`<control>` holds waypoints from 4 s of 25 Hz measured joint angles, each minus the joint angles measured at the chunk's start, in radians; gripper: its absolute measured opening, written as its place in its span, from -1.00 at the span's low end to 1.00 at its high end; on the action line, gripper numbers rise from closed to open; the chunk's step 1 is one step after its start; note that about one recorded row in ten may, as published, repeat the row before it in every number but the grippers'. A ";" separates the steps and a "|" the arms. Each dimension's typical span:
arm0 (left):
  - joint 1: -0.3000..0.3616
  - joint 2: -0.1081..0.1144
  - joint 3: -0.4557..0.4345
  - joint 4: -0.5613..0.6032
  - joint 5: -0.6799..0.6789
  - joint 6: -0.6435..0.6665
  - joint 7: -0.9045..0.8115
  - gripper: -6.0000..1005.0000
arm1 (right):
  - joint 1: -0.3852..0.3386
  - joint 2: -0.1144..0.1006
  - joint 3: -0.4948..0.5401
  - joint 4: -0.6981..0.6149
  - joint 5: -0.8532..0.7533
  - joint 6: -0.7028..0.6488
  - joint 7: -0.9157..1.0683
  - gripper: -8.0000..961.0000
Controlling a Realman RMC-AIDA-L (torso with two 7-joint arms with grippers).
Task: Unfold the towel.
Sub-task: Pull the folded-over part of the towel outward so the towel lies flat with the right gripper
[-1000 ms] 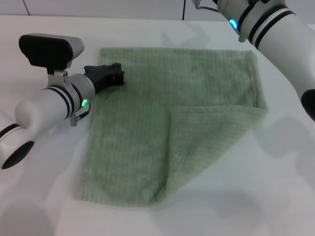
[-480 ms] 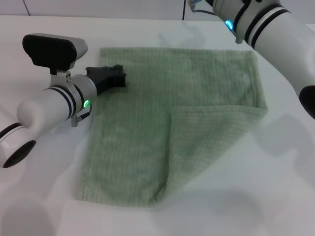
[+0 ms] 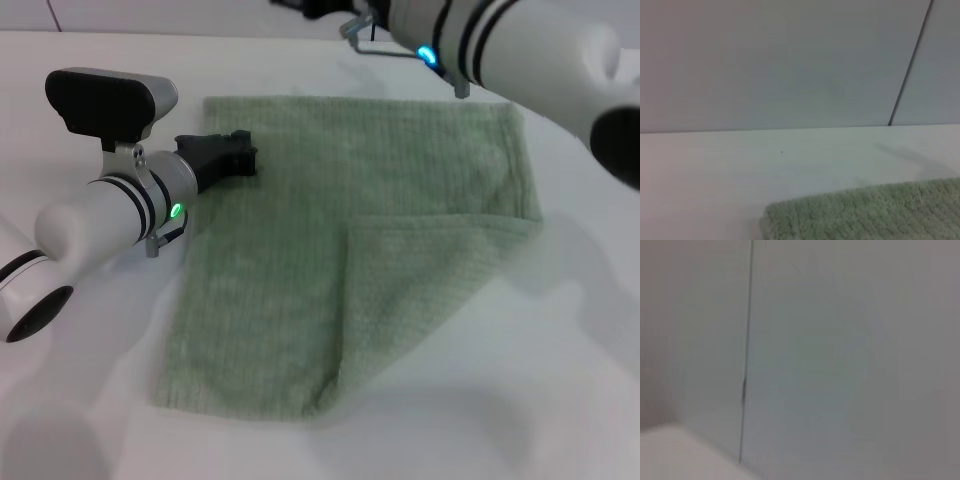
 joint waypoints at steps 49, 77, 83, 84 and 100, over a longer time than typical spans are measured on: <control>0.003 0.005 -0.023 0.000 -0.002 0.001 0.000 -0.99 | 0.184 0.005 0.468 0.218 0.363 1.078 -0.822 0.72; 0.004 0.001 -0.015 0.000 -0.001 -0.004 0.000 -0.99 | 0.206 0.013 0.443 0.372 0.459 0.970 -0.931 0.71; 0.005 0.001 -0.013 0.000 -0.002 -0.003 -0.001 -0.99 | 0.209 0.014 0.422 0.392 0.493 0.943 -0.956 0.71; 0.005 0.001 -0.013 0.000 -0.002 -0.002 -0.001 -0.99 | 0.209 0.014 0.422 0.392 0.493 0.943 -0.956 0.71; 0.008 0.002 -0.020 0.000 -0.002 0.001 -0.003 -0.99 | 0.230 0.014 0.404 0.421 0.493 0.933 -0.947 -0.05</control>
